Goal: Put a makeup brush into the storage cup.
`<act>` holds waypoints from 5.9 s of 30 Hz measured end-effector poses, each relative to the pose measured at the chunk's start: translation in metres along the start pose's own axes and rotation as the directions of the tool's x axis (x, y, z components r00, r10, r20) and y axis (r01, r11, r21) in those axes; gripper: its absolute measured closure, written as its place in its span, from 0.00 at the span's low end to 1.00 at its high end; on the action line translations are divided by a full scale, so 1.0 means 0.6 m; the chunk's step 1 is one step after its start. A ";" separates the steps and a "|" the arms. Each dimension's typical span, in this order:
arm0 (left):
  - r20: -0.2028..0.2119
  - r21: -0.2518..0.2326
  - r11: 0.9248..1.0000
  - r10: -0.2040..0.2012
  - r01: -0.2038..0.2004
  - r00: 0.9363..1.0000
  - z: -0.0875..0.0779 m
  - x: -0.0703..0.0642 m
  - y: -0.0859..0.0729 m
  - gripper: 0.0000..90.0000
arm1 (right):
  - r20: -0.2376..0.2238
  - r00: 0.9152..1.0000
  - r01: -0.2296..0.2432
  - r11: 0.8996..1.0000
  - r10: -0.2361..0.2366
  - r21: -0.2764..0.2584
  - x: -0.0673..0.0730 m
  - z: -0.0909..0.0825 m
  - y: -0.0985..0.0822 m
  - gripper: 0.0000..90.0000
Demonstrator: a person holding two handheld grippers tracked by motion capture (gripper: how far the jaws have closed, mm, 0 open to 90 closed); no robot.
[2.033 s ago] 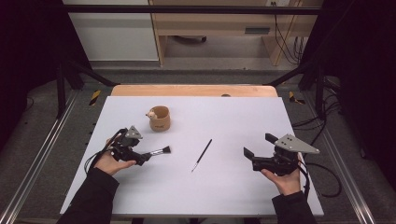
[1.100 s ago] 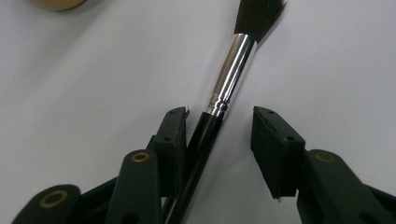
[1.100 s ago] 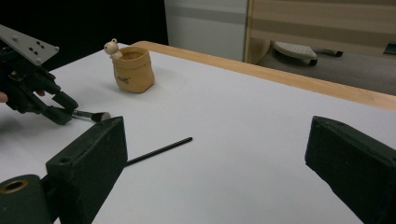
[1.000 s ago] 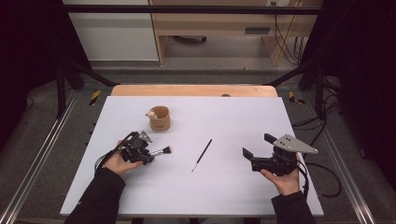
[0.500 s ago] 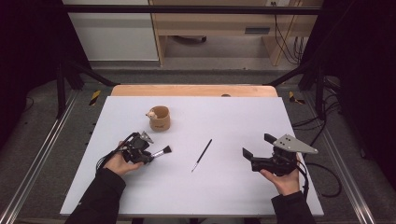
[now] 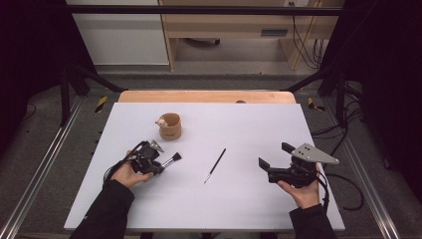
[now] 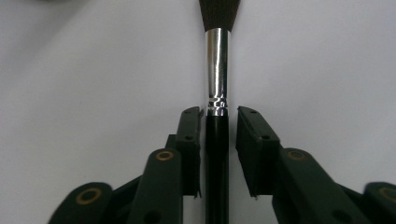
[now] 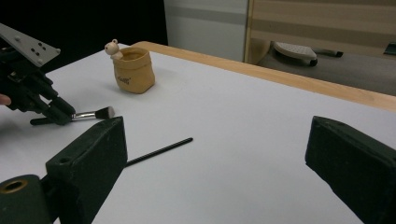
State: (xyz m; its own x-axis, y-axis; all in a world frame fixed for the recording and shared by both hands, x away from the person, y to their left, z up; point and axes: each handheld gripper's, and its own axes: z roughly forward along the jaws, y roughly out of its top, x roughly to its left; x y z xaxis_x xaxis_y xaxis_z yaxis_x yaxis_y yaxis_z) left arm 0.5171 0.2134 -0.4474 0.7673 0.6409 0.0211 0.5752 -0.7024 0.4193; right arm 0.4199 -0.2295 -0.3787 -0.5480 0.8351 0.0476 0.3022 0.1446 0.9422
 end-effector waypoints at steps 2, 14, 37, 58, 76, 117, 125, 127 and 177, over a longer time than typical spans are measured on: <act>0.009 -0.003 1.000 0.001 -0.001 1.000 -0.003 0.001 0.002 0.74 | 0.001 1.000 -0.001 1.000 0.001 0.000 0.000 0.000 0.000 0.07; -0.021 0.048 0.998 0.050 -0.049 0.999 -0.015 -0.003 0.045 0.61 | -0.001 1.000 -0.004 1.000 0.004 -0.002 -0.001 -0.003 0.001 0.07; 0.040 0.190 0.978 0.077 -0.083 0.996 0.020 -0.004 0.059 0.84 | -0.007 1.000 -0.004 1.000 0.004 0.000 -0.002 -0.003 0.002 0.06; 0.030 0.200 0.975 0.095 -0.099 0.995 0.019 -0.010 0.062 0.87 | -0.008 1.000 -0.005 1.000 0.005 -0.001 -0.002 -0.005 0.003 0.06; -0.016 0.053 0.995 0.087 -0.086 0.996 -0.049 -0.010 0.053 0.87 | -0.008 1.000 -0.003 1.000 0.003 -0.005 -0.001 -0.006 0.004 0.06; -0.118 -0.619 0.778 -0.228 0.108 0.966 -0.143 -0.060 0.053 0.87 | -0.011 1.000 0.001 1.000 -0.001 -0.001 0.001 -0.004 0.003 0.06; -0.112 -0.659 0.741 -0.264 0.128 0.958 -0.149 -0.053 0.065 0.87 | -0.009 1.000 0.000 1.000 0.000 0.000 0.001 -0.003 0.003 0.06; -0.114 -0.666 0.734 -0.273 0.131 0.955 -0.150 -0.050 0.068 0.87 | -0.009 1.000 0.000 1.000 0.000 0.000 0.000 -0.003 0.003 0.06; -0.155 -0.708 0.689 -0.365 0.155 0.918 -0.112 0.036 0.162 0.87 | -0.007 1.000 -0.008 1.000 0.008 0.009 -0.006 0.001 -0.002 0.06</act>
State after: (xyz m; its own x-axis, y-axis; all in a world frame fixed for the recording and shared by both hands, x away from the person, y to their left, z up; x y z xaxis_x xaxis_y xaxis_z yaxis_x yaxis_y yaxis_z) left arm 0.5703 0.1797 -0.3454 0.4506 0.8927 0.0068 0.3147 -0.1660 0.9346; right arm 0.4218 -0.2321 -0.3799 -0.5511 0.8325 0.0572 0.3131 0.1428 0.9389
